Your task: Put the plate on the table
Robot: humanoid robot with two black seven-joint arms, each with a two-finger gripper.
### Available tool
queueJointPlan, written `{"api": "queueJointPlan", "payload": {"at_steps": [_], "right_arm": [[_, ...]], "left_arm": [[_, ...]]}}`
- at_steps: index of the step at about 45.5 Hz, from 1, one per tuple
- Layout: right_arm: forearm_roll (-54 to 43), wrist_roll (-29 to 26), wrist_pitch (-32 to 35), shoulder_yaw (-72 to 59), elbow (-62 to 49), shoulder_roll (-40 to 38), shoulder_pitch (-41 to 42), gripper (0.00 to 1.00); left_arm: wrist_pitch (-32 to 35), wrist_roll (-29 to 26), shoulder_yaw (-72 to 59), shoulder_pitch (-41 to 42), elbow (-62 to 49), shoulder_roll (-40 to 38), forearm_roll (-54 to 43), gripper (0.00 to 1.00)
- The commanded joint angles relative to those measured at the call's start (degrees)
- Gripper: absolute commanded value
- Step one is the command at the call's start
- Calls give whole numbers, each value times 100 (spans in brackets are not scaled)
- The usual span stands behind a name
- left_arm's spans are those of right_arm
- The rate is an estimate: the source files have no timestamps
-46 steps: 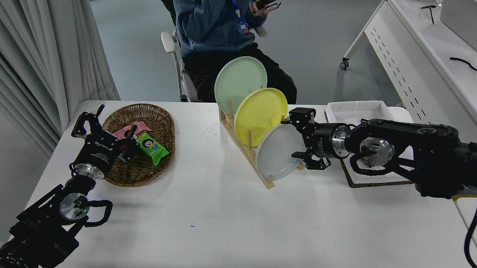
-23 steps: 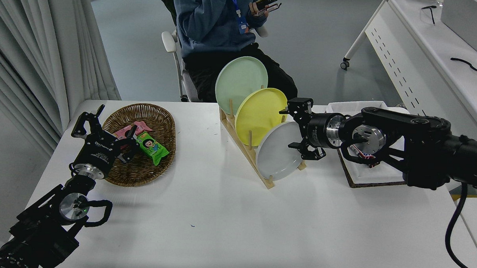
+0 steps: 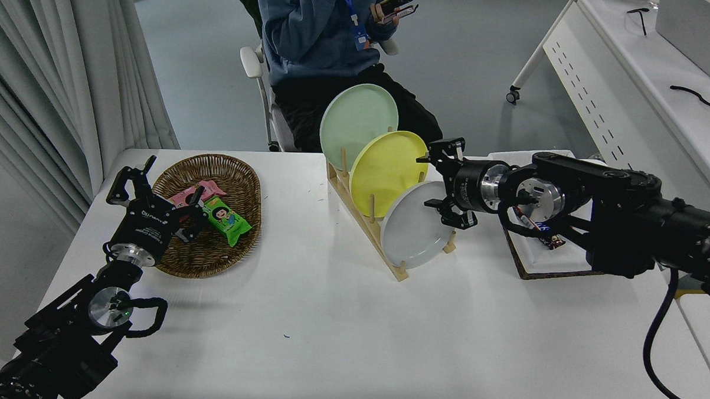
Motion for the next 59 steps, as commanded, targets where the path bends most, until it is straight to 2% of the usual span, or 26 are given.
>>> {"api": "queueJointPlan", "payload": {"at_steps": [1,8,15,25,43,47,51,59], "right_arm": [[36,-25,-7,7,-27,115,-39,64],[44,-34,-7,15,-36,194,-65,62],[88,-34,-7,77,-36,194,-74,52],[123,-34,-42,121,-45,186,-74,49],[123,-34,-51,130,-80,159,-65,38],[123,-78,-51,130,-80,150,-65,38],[123,-148,-51,130,-80,142,-65,31],[123,-420,-51,279,-71,71,-65,26]], "left_arm": [[0,0,0,2,7,0,0,100],[0,0,0,2,-2,0,0,100],[0,0,0,-7,7,0,0,100],[0,0,0,2,-2,0,0,100],[0,0,0,2,-2,0,0,100],[0,0,0,2,-2,0,0,100],[0,0,0,2,-2,0,0,100],[0,0,0,2,-2,0,0,100]]}}
